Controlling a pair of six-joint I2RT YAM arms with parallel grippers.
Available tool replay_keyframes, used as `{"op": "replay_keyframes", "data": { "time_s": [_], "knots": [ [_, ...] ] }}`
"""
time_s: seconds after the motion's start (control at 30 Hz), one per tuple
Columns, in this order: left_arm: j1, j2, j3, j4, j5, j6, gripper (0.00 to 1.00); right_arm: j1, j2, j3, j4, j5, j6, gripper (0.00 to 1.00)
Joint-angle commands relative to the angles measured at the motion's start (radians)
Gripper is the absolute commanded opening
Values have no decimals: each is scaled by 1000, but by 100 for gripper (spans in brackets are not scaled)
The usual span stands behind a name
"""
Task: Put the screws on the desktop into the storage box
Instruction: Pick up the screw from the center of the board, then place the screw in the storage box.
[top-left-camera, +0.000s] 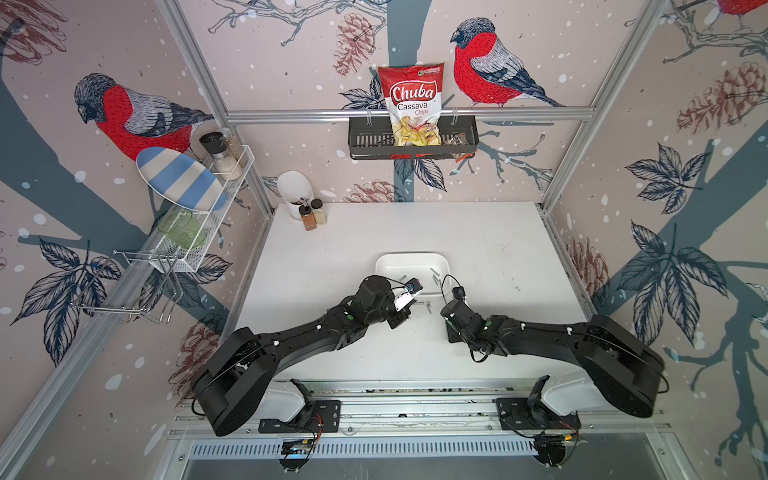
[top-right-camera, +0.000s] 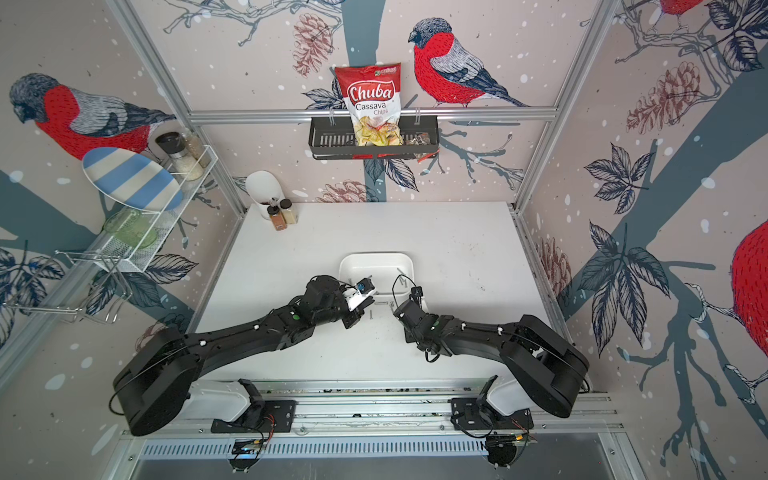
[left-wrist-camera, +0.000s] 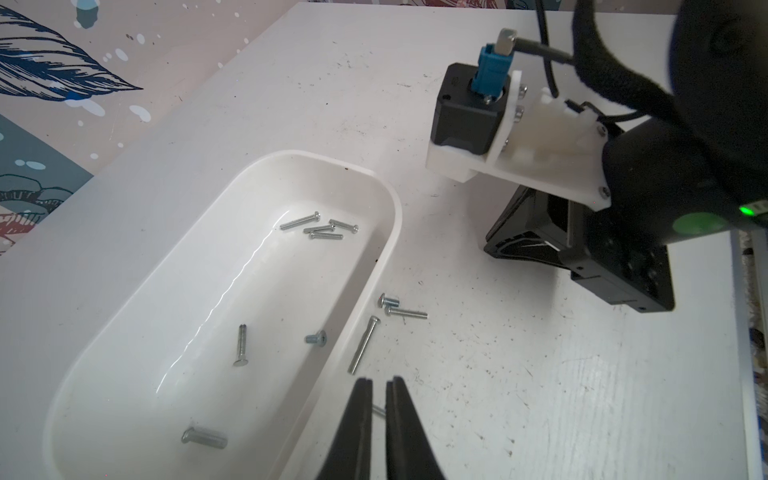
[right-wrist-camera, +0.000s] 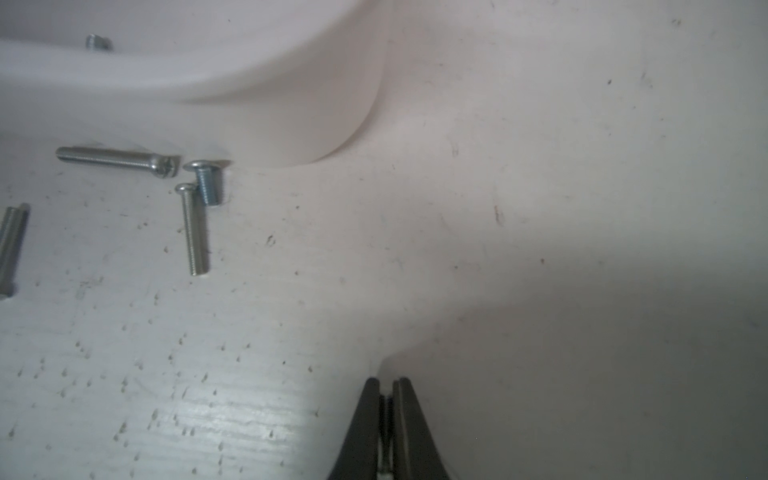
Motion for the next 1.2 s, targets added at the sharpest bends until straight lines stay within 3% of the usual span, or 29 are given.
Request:
{"op": "replay_keyframes", "data": {
  "time_s": [0.0,0.13,0.37,0.6,0.8,0.93,1.17],
  "knots": [
    [2,3,5,9,9,-6,13,19,4,0,-73,1,22,8],
    [2,4,6,7,8,-8,13,34,21,18,-93,13,27,0],
    [2,1,1,10,4,-25,13,38,31,68,-115,33,-7,0],
    [2,-18,-71,71,-24,-92,14,17,-65,141,-110,-44,-80,0],
    [1,-15,-135,144,-75,-223,14,-98,-70,292,-104,-174,-206,0],
    [0,9,-172,213,-164,-362,15,-215,6,387,-62,-277,-276,0],
    [-41,106,-195,278,-268,-412,20,-265,189,527,-31,-251,-352,0]
  ]
}}
